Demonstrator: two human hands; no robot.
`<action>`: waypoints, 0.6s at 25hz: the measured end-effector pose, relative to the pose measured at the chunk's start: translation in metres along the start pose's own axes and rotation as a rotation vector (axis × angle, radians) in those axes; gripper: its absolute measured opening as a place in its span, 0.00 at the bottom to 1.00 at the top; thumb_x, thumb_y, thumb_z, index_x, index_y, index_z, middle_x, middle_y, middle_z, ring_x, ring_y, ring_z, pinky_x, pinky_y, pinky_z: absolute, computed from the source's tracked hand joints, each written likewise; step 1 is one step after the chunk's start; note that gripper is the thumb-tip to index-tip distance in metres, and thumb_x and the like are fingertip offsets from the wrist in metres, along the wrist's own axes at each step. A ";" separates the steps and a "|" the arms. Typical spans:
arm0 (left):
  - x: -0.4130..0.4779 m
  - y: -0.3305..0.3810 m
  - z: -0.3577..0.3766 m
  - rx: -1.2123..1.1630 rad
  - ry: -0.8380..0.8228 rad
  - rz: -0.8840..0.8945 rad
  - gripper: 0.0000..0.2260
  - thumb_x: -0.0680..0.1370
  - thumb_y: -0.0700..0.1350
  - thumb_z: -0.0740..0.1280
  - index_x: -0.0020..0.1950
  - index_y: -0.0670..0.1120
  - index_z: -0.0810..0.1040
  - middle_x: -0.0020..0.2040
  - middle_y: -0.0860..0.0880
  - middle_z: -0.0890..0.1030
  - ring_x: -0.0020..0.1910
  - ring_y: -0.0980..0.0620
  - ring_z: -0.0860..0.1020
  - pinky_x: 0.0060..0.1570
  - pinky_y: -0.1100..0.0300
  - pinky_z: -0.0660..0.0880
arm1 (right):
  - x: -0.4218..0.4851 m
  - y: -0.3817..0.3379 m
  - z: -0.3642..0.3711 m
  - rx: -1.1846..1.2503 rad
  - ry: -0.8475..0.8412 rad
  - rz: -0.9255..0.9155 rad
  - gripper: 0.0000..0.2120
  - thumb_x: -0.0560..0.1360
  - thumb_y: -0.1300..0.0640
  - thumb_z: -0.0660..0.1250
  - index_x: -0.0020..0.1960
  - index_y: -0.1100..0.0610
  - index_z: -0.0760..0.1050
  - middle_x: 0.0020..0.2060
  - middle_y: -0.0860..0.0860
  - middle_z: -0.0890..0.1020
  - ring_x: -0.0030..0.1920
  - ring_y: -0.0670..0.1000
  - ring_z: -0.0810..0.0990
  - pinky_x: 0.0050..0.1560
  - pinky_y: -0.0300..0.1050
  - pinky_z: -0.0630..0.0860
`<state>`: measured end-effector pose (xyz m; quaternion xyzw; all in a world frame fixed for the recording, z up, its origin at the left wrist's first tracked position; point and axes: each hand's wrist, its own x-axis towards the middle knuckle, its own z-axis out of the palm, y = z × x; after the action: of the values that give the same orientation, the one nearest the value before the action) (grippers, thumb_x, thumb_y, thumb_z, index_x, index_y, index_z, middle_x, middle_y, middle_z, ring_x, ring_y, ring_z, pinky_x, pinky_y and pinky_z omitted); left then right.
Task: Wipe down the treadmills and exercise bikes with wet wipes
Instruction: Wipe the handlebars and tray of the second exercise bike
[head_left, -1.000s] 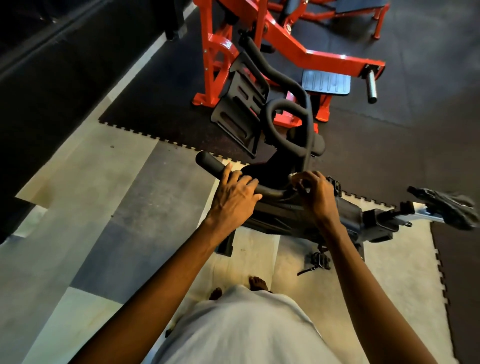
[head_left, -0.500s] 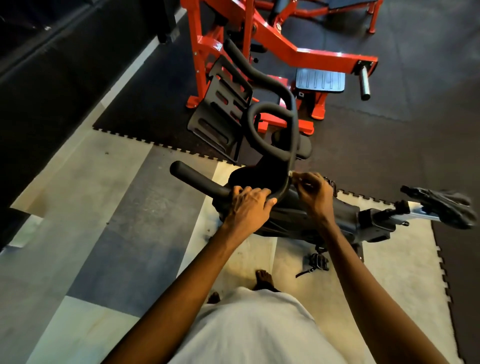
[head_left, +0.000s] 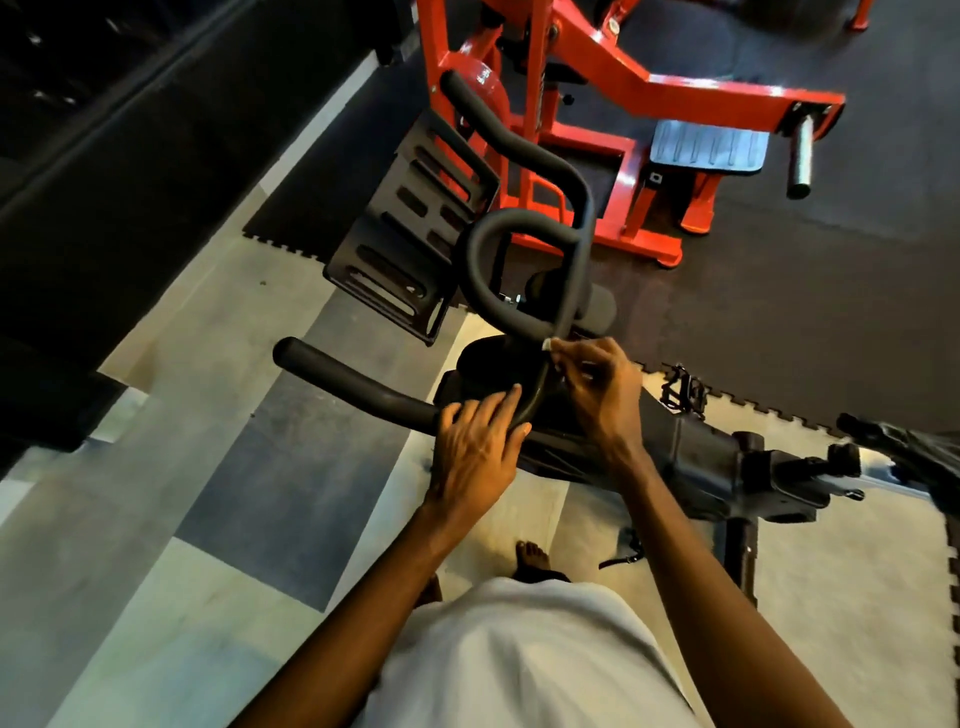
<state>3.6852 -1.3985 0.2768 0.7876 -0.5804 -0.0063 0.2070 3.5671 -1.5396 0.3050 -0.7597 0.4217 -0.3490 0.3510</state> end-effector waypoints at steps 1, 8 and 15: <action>-0.004 0.002 0.005 -0.022 0.048 -0.005 0.21 0.83 0.54 0.59 0.73 0.46 0.75 0.61 0.49 0.81 0.58 0.51 0.77 0.63 0.52 0.65 | -0.002 0.005 -0.004 -0.006 -0.055 -0.040 0.09 0.76 0.59 0.73 0.56 0.55 0.85 0.47 0.48 0.80 0.46 0.43 0.81 0.47 0.32 0.76; -0.007 0.022 0.012 -0.049 0.211 -0.088 0.19 0.82 0.49 0.65 0.72 0.48 0.76 0.63 0.52 0.81 0.61 0.53 0.76 0.71 0.63 0.51 | 0.037 0.016 -0.015 -0.016 -0.105 -0.055 0.08 0.77 0.58 0.72 0.56 0.53 0.85 0.43 0.42 0.75 0.42 0.38 0.75 0.43 0.26 0.69; 0.028 0.045 0.003 -0.155 -0.044 -0.328 0.21 0.84 0.51 0.61 0.77 0.46 0.69 0.64 0.46 0.81 0.60 0.48 0.80 0.66 0.49 0.64 | 0.036 0.016 -0.022 -0.042 -0.223 -0.173 0.08 0.78 0.58 0.71 0.56 0.54 0.85 0.48 0.47 0.79 0.44 0.40 0.77 0.47 0.26 0.71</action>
<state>3.6521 -1.4356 0.2958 0.8530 -0.4464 -0.1020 0.2503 3.5573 -1.5834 0.3116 -0.8344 0.3202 -0.2823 0.3485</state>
